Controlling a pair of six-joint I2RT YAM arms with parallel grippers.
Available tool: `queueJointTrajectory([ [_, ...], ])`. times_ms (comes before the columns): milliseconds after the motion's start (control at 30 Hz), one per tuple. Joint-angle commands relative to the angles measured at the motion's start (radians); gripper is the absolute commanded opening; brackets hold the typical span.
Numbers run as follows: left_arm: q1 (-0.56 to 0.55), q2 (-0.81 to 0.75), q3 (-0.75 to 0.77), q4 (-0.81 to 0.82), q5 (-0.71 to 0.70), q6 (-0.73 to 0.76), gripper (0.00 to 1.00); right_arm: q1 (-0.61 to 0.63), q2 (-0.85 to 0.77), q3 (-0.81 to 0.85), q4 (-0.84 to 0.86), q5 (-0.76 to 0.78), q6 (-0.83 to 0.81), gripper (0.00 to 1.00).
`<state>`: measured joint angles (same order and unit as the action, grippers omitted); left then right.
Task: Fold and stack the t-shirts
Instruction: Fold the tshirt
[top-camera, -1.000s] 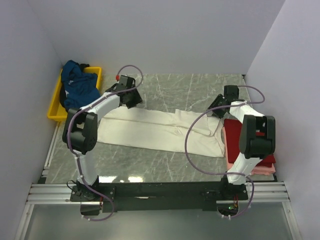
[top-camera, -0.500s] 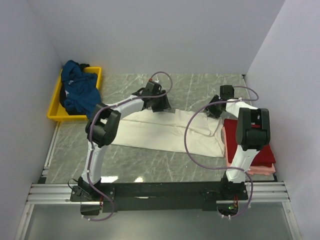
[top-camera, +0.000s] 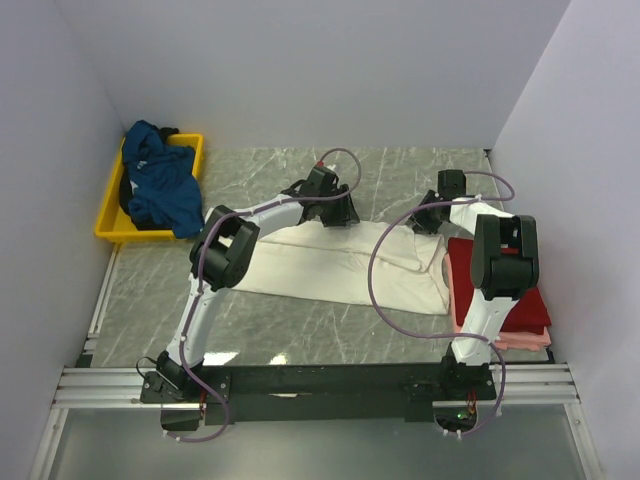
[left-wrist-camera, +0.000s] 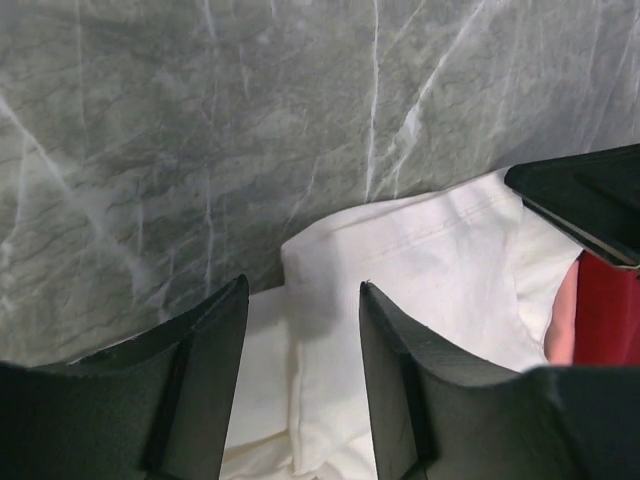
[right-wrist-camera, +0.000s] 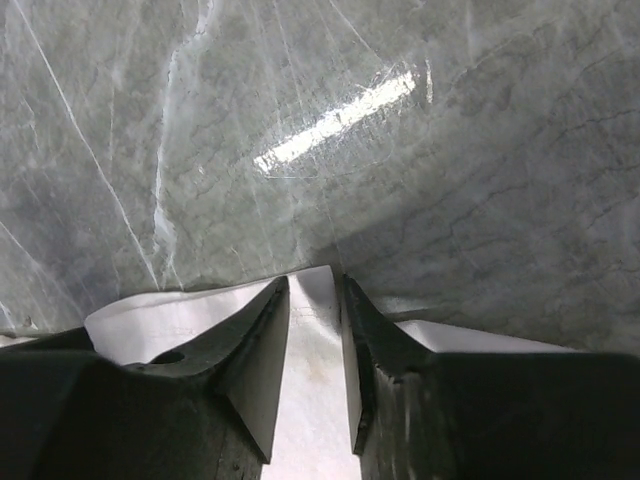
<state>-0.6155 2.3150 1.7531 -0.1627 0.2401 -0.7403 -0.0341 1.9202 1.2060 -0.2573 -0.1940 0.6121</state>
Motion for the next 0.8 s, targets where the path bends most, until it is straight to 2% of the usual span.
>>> queueJointTrajectory([
  [0,-0.006,0.021,0.055,0.037,0.03,-0.022,0.53,0.008,-0.001,0.024,0.015,-0.012,0.001,0.34],
  [100,-0.007,0.03,0.054,0.051,0.041,-0.034,0.51,0.008,-0.004,0.021,0.02,-0.016,0.002,0.31],
  [300,-0.01,0.037,0.062,0.06,0.051,-0.054,0.45,0.01,-0.016,0.021,0.018,-0.031,0.005,0.17],
  [400,-0.012,0.018,0.045,0.074,0.045,-0.065,0.32,0.01,-0.035,0.015,0.018,-0.033,0.003,0.13],
  [433,-0.013,0.015,0.036,0.078,0.041,-0.068,0.23,0.008,-0.041,0.015,0.016,-0.033,0.005,0.11],
  [500,-0.015,0.011,0.037,0.075,0.045,-0.071,0.17,0.008,-0.062,0.007,0.02,-0.038,0.005,0.09],
  [767,-0.02,-0.042,-0.027,0.117,0.048,-0.067,0.1,0.008,-0.153,-0.039,0.029,-0.045,0.02,0.03],
])
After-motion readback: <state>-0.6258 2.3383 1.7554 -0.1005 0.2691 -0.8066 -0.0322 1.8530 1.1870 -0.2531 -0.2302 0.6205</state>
